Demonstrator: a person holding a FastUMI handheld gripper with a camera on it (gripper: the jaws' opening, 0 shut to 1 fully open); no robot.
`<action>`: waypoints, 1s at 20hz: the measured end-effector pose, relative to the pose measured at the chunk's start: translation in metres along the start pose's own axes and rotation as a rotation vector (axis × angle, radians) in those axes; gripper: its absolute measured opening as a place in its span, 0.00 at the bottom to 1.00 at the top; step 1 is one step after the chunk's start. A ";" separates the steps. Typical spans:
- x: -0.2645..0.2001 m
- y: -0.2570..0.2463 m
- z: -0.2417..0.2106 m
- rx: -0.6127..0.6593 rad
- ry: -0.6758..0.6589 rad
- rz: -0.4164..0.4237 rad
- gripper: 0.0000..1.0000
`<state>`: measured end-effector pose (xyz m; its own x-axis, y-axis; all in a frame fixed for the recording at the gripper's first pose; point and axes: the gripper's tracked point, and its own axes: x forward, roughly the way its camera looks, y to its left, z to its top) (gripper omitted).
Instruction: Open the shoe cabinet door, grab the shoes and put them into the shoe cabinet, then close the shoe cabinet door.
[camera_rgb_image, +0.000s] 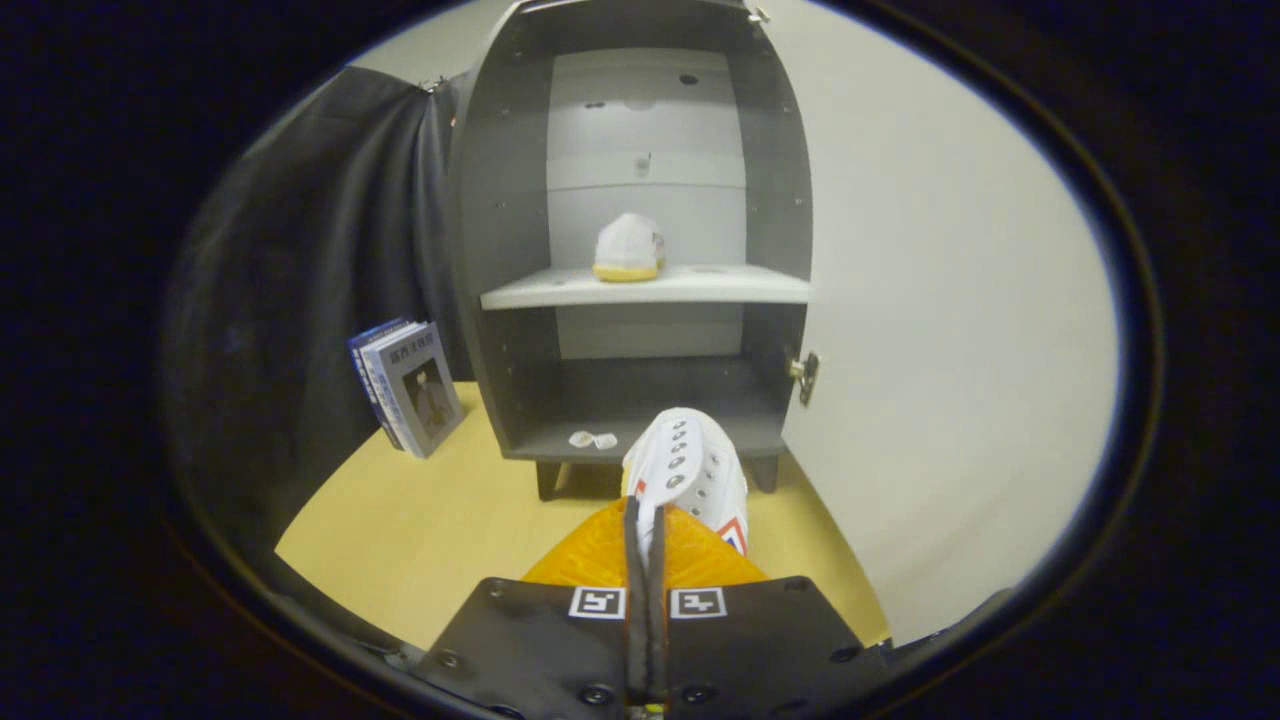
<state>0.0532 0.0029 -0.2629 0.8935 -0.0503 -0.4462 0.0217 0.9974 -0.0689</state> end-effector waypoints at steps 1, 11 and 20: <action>-0.004 0.001 0.016 -0.011 -0.021 -0.011 0.02; 0.017 -0.001 0.132 -0.063 -0.133 -0.070 0.02; 0.121 -0.037 0.203 -0.060 -0.139 -0.041 0.02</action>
<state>0.2520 -0.0297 -0.1331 0.9460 -0.0787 -0.3144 0.0361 0.9896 -0.1392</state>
